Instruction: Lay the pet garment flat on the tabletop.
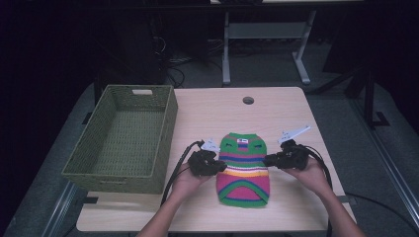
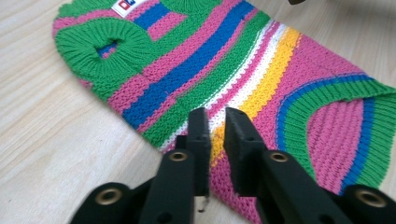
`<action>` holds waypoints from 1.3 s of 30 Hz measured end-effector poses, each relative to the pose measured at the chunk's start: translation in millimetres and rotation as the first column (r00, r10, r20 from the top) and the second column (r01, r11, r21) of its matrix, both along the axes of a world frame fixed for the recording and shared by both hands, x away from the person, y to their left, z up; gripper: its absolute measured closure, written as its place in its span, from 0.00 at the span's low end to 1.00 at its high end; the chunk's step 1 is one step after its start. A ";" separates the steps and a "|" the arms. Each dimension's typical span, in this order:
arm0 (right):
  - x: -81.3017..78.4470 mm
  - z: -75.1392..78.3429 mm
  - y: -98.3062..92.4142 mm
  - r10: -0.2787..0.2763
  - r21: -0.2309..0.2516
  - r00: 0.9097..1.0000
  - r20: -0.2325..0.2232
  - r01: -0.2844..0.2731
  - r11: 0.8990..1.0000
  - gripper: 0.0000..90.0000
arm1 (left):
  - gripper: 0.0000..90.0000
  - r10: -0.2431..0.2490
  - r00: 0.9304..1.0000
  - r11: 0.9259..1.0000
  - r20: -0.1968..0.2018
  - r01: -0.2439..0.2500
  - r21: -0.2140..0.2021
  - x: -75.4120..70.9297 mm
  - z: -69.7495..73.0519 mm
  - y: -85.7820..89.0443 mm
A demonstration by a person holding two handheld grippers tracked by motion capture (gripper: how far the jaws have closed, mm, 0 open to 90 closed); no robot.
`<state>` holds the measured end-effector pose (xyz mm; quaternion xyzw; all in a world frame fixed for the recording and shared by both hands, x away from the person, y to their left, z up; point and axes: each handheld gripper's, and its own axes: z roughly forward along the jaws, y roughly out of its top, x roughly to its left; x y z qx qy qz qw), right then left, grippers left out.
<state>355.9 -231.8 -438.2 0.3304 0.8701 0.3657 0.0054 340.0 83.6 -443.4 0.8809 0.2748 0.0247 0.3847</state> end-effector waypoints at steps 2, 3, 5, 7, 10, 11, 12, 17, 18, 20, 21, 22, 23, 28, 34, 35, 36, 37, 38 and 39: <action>0.3 -0.2 -2.7 -0.014 0.008 1.000 -0.007 0.014 1.000 0.72 | 0.85 0.005 1.000 1.000 -0.009 -0.005 -0.009 -0.7 0.6 3.6; 0.6 -0.6 -3.8 -0.012 0.011 1.000 -0.008 0.012 1.000 0.70 | 0.84 0.009 1.000 1.000 -0.011 -0.010 -0.014 -1.0 0.6 5.3; 0.0 0.2 -5.4 -0.025 0.003 1.000 -0.011 0.025 1.000 0.67 | 0.80 0.023 1.000 1.000 -0.019 -0.023 -0.018 -2.0 0.9 8.3; -0.7 0.9 -7.1 -0.023 0.012 1.000 -0.008 0.023 1.000 0.66 | 0.79 0.021 1.000 1.000 -0.013 -0.021 -0.011 -2.7 2.0 11.6; -2.2 3.3 -9.8 -0.023 0.018 1.000 0.006 0.023 1.000 0.61 | 0.73 0.050 0.999 0.998 -0.008 -0.050 -0.027 -6.0 2.4 14.0; -3.0 4.0 -10.6 -0.028 0.019 1.000 0.003 0.028 0.999 0.59 | 0.72 0.048 0.999 0.999 -0.006 -0.048 -0.024 -6.6 2.4 14.4; -3.4 4.3 -11.1 -0.030 0.019 1.000 0.003 0.030 0.999 0.57 | 0.69 0.053 0.999 0.998 -0.001 -0.053 -0.019 -7.8 2.3 14.8; -5.2 5.9 -15.3 -0.036 0.022 0.999 -0.002 0.036 0.999 0.48 | 0.58 0.071 0.997 0.997 -0.003 -0.071 -0.033 -11.7 2.3 17.6; -5.6 6.1 -16.1 -0.038 0.022 0.999 -0.001 0.039 0.999 0.47 | 0.56 0.066 0.998 0.997 0.002 -0.066 -0.026 -11.7 3.0 18.7; -6.8 6.8 -18.5 -0.042 0.025 0.999 -0.007 0.042 0.999 0.45 | 0.53 0.073 0.997 0.997 0.005 -0.073 -0.037 -13.3 4.1 19.6; -7.2 7.0 -19.3 -0.044 0.024 0.999 -0.011 0.045 0.999 0.44 | 0.51 0.075 0.997 0.996 0.004 -0.075 -0.041 -13.8 4.8 20.2; -7.6 6.9 -20.4 -0.046 0.024 0.999 -0.011 0.046 0.999 0.44 | 0.49 0.084 0.996 0.995 0.005 -0.084 -0.049 -14.4 5.1 20.5; -8.6 7.0 -21.8 -0.047 0.025 0.999 -0.008 0.047 0.999 0.44 | 0.48 0.087 0.996 0.995 0.006 -0.087 -0.047 -15.3 5.8 21.3; -14.3 4.8 -30.1 -0.059 0.031 0.998 -0.007 0.059 0.998 0.43 | 0.41 0.094 0.996 0.994 0.007 -0.093 -0.051 -18.8 7.4 23.3; -19.2 3.4 -38.7 -0.070 0.035 0.997 -0.023 0.070 0.997 0.40 | 0.37 0.087 0.996 0.994 0.012 -0.087 -0.059 -22.8 11.0 25.7; -19.6 3.6 -39.6 -0.068 0.034 0.997 -0.021 0.069 0.997 0.40 | 0.36 0.079 0.997 0.996 0.012 -0.079 -0.049 -23.2 11.4 26.2; -20.6 4.4 -39.9 -0.073 0.033 0.997 -0.026 0.074 0.997 0.39 | 0.35 0.082 0.997 0.995 0.011 -0.082 -0.052 -24.3 11.2 25.7; -20.9 4.4 -40.7 -0.071 0.036 0.997 -0.019 0.072 0.997 0.39 | 0.35 0.073 0.997 0.997 0.018 -0.072 -0.042 -25.1 11.2 26.5; -21.4 5.1 -41.5 -0.070 0.035 0.997 -0.019 0.070 0.997 0.39 | 0.34 0.073 0.997 0.996 0.021 -0.072 -0.042 -25.7 10.8 26.5; -21.8 5.5 -41.8 -0.072 0.036 0.997 -0.019 0.072 0.997 0.39 | 0.33 0.081 0.997 0.996 0.015 -0.080 -0.048 -26.8 10.1 26.3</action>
